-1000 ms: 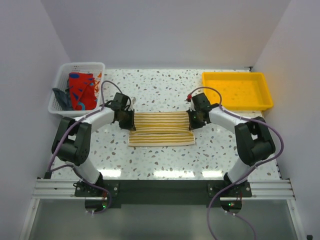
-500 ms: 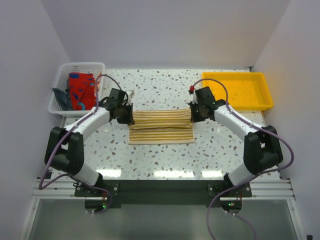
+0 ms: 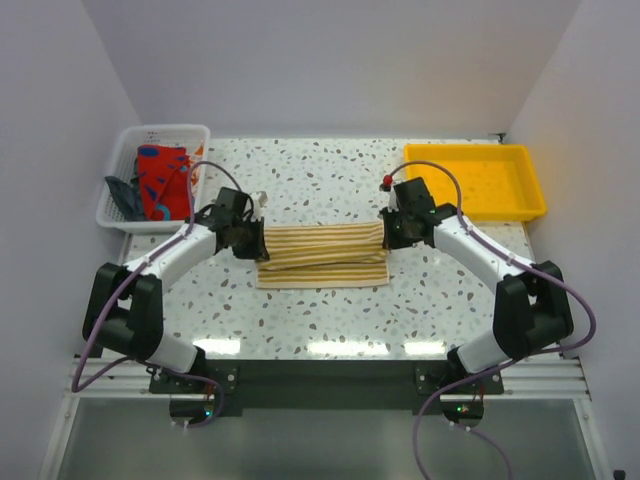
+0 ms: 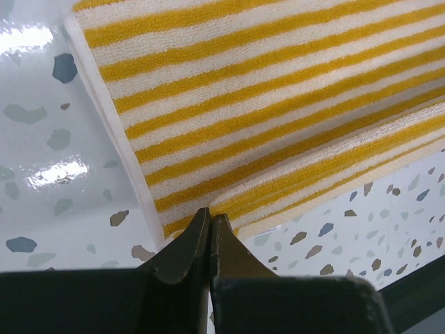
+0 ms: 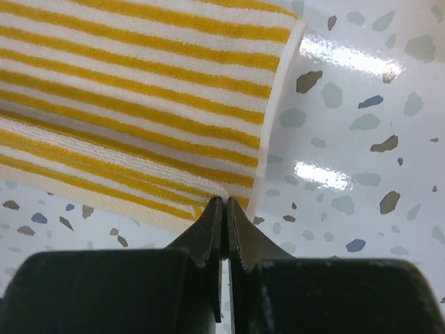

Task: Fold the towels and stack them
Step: Fold the towel

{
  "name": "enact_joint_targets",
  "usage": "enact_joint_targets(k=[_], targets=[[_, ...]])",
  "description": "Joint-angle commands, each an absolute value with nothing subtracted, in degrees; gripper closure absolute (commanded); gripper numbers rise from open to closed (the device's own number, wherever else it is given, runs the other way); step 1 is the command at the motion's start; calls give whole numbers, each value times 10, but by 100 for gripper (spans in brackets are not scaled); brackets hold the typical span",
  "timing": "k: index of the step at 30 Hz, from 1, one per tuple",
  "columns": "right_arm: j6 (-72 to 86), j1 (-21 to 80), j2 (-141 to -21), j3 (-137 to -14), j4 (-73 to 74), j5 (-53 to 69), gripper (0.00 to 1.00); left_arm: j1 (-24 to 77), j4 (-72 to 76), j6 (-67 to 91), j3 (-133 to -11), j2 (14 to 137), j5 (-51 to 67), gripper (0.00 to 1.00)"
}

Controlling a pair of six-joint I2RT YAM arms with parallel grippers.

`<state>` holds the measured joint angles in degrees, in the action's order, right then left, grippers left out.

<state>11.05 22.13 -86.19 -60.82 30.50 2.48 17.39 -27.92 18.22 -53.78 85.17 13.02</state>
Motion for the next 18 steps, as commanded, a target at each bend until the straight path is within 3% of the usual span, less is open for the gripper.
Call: enact_joint_targets(k=[1,8,14,18], targets=[[115,207,-845,-585,315,-20,100,166,-295,179,-509,845,84,100],[127,208,-885,-554,274,-10,100,170,-263,175,-492,879,86,96],[128,213,-893,-541,267,-2,100,182,-252,173,-476,871,91,77],[128,223,-855,-537,286,18,86,183,-265,184,-464,813,96,57]])
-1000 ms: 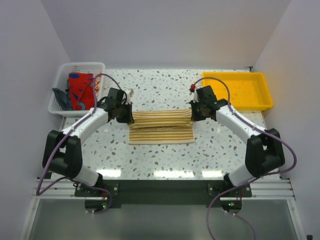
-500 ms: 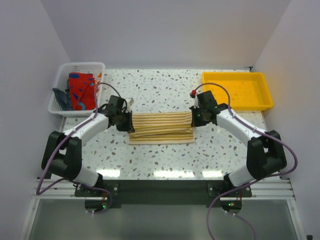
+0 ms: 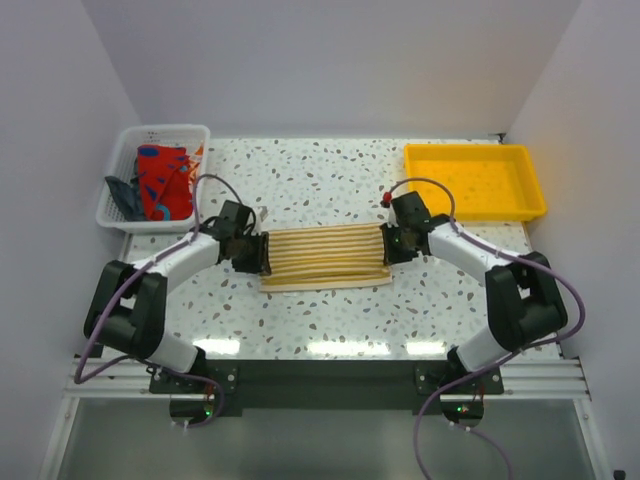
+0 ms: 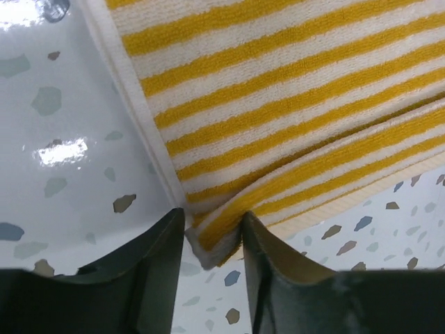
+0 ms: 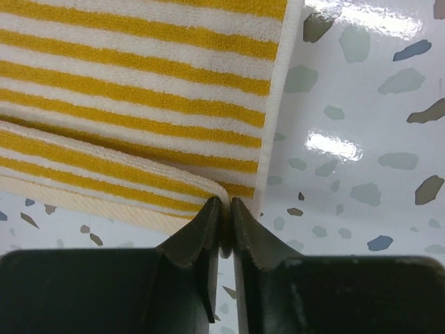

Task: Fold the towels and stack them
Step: Fold the towel

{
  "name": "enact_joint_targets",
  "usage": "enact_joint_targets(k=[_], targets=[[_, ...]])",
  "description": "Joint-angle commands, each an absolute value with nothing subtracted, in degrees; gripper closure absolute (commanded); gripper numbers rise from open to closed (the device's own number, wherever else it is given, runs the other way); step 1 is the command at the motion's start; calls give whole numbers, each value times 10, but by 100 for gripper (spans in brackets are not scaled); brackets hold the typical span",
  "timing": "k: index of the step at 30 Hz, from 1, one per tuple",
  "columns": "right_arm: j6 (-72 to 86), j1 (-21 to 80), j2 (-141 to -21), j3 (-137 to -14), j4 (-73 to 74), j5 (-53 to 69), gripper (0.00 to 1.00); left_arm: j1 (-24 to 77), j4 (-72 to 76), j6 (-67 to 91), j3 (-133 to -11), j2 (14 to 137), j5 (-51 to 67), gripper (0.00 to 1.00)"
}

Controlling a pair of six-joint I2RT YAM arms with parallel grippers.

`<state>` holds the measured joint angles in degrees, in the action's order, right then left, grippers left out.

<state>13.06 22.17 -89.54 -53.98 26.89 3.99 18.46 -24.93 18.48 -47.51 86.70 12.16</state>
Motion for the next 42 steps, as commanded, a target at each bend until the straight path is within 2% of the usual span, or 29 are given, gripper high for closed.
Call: enact_joint_targets(k=[1,2,3,8,14,16,21,24,26,33,38,42], targets=[[127,226,-829,-535,291,23,83,183,-270,192,-461,797,95,54],[127,232,-817,-533,300,34,78,184,-272,195,-459,781,98,47],[127,235,-790,-525,304,40,77,185,-274,199,-454,746,101,44],[147,258,-720,-478,318,93,75,189,-288,228,-427,650,117,35],[188,260,-666,-435,284,109,75,192,-276,265,-401,593,143,34],[203,260,-669,-443,267,102,76,193,-255,281,-408,599,153,35],[236,261,-699,-456,201,70,77,241,-212,310,-441,657,139,50],[257,260,-720,-434,162,41,77,253,-176,318,-426,695,128,57],[276,260,-736,-417,142,35,78,253,-148,324,-409,712,109,65],[295,261,-777,-340,68,25,77,252,-82,365,-303,754,54,74],[301,260,-759,-330,111,-24,75,237,-89,381,-266,751,14,79],[275,259,-713,-374,165,-44,71,211,-107,371,-261,733,5,79]])
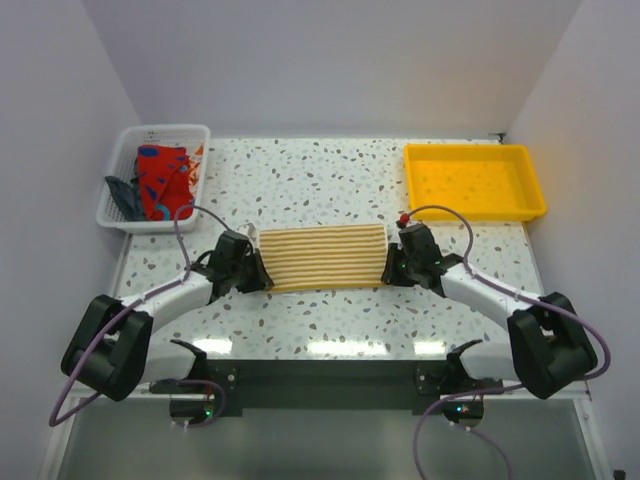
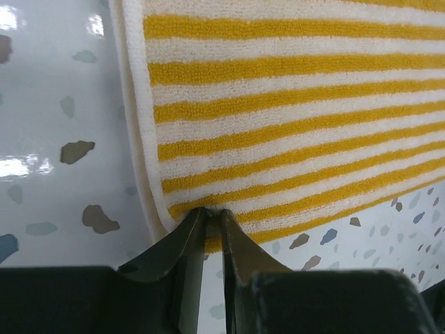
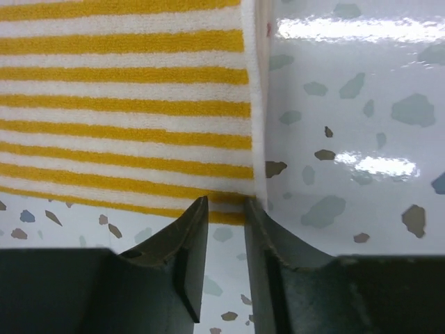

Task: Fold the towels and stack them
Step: Fold the towel, then neatly place the folded towel into the bin

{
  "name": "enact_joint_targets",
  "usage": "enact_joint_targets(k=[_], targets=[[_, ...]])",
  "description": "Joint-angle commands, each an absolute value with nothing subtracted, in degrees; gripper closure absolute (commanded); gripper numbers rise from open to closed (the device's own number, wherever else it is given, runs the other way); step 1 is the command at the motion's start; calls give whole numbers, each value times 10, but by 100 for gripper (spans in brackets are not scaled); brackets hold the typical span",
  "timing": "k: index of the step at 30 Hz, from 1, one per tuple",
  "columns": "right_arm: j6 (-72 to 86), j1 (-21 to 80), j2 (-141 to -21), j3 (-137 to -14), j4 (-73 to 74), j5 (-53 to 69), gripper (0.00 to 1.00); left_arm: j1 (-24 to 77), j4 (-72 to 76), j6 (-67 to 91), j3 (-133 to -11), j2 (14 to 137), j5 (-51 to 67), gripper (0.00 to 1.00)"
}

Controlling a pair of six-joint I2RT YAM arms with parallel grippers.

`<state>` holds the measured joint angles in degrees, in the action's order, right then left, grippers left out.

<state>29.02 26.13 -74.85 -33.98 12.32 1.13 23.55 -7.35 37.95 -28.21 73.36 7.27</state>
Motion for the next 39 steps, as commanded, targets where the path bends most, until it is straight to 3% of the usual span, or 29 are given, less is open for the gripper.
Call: enact_joint_targets(k=[1,9,18,23,29,35,38,39], targets=[[269,260,-709,-387,170,-46,66,207,-119,365,-264,730,4,79],[234,253,-814,-540,131,-37,65,175,-162,338,-292,713,-37,76],[255,234,-973,-578,49,-24,72,174,-171,295,-325,699,-33,67],[235,221,-961,-584,80,-4,72,175,-185,272,-360,648,-33,63],[213,193,-850,-570,158,-38,65,232,-227,254,-427,633,-56,56],[218,149,-742,-521,229,-67,33,332,-236,257,-486,677,-79,52],[230,128,-694,-494,255,-69,13,395,-231,261,-522,721,-112,52],[236,125,-680,-486,259,-76,1,432,-239,262,-537,737,-122,51]])
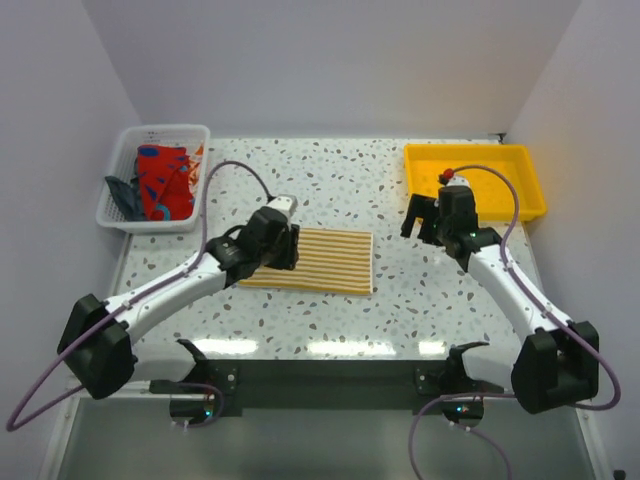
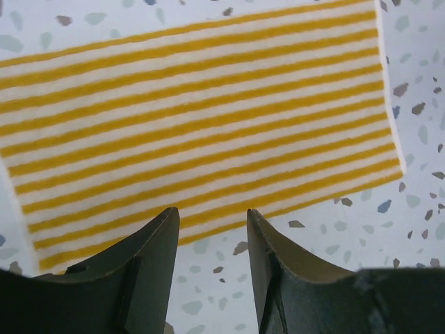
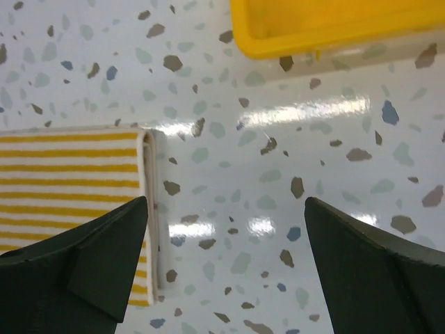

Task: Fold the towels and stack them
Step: Neatly place the folded towel into the bin

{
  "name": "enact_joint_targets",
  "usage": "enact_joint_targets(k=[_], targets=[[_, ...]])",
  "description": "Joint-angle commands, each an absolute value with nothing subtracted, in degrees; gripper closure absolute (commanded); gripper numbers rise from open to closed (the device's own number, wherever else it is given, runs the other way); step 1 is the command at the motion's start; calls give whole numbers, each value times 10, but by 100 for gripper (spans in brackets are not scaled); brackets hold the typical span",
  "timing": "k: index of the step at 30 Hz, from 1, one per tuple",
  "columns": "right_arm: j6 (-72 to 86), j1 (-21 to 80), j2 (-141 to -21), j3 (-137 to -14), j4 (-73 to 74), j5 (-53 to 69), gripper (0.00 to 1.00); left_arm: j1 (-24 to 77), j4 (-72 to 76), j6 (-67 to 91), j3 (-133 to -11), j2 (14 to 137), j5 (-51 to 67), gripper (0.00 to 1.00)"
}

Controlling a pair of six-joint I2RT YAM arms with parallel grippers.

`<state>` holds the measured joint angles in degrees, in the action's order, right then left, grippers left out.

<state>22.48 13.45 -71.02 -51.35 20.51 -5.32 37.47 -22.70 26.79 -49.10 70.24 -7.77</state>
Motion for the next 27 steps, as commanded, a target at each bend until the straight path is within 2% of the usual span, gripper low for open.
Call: enact_joint_targets(k=[1,5,11,14,16,22,27], targets=[[238,121,-658,-477,262,-77,1,452,-244,261,-567,775,-147,51],[245,117,-617,-449,275,-88,1,532,-263,258,-641,867,-184,48],[266,114,-582,-428,298,-110,1,625,-272,241,-740,992,-207,31],[273,113,-570,-413,301,-120,1,661,-293,216,-786,1048,-242,18],[274,112,-567,-404,303,-123,1,677,-295,206,-808,1079,-254,14],[279,108,-564,-387,305,-131,1,688,-296,167,-845,1133,-266,12],[286,104,-564,-377,302,-125,1,691,-285,150,-843,1158,-280,18]])
